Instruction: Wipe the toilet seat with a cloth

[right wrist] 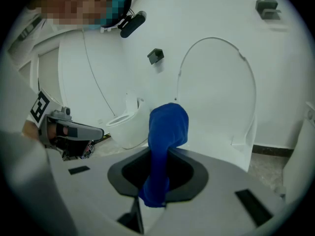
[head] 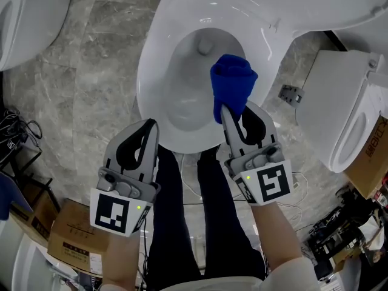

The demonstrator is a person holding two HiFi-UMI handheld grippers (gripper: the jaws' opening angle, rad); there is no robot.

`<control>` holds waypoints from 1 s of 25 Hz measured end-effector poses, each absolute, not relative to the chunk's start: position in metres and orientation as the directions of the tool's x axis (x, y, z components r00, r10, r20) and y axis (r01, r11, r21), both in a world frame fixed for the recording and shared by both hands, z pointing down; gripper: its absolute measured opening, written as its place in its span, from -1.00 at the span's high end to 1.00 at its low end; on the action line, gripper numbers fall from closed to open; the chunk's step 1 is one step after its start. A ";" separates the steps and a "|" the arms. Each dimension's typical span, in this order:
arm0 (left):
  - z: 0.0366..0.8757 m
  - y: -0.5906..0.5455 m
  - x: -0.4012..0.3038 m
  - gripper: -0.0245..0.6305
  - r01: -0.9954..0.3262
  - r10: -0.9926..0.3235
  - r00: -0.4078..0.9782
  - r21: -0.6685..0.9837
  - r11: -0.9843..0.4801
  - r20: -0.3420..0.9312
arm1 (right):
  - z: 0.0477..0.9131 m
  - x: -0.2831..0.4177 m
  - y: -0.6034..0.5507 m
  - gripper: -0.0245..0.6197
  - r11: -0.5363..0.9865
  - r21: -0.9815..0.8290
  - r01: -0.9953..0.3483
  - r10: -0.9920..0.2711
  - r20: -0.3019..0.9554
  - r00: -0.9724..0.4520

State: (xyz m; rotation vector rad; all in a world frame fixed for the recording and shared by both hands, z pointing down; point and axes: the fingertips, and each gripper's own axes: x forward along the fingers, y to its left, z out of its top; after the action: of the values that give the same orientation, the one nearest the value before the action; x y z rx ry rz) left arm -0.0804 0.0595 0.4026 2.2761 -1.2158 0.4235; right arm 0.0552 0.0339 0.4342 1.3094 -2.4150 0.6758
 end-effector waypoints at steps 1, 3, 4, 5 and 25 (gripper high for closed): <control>0.400 0.060 -0.082 0.90 -0.837 -0.676 0.546 0.295 -0.461 0.494 | 0.431 0.054 0.035 0.70 0.472 -0.255 -0.844 -0.698 0.476 -0.534; 0.392 0.059 -0.083 0.90 -0.839 -0.682 0.543 0.289 -0.460 0.489 | 0.424 0.052 0.038 0.70 0.477 -0.252 -0.842 -0.697 0.477 -0.536; 0.387 0.058 -0.083 0.90 -0.840 -0.687 0.541 0.286 -0.461 0.485 | 0.420 0.052 0.040 0.70 0.478 -0.250 -0.842 -0.695 0.478 -0.536; 0.380 0.057 -0.084 0.90 -0.841 -0.692 0.540 0.282 -0.462 0.479 | 0.415 0.051 0.041 0.70 0.478 -0.249 -0.843 -0.696 0.478 -0.536; 0.098 0.072 -0.110 0.90 -0.870 -0.817 0.493 0.135 -0.475 0.299 | 0.133 0.067 0.074 0.70 0.391 -0.239 -0.889 -0.813 0.363 -0.455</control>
State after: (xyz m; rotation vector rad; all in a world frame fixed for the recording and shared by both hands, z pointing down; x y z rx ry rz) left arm -0.1096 0.0717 0.0976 2.4714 -1.4315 0.2811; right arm 0.0666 0.0744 0.1331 1.5232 -2.4589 0.6005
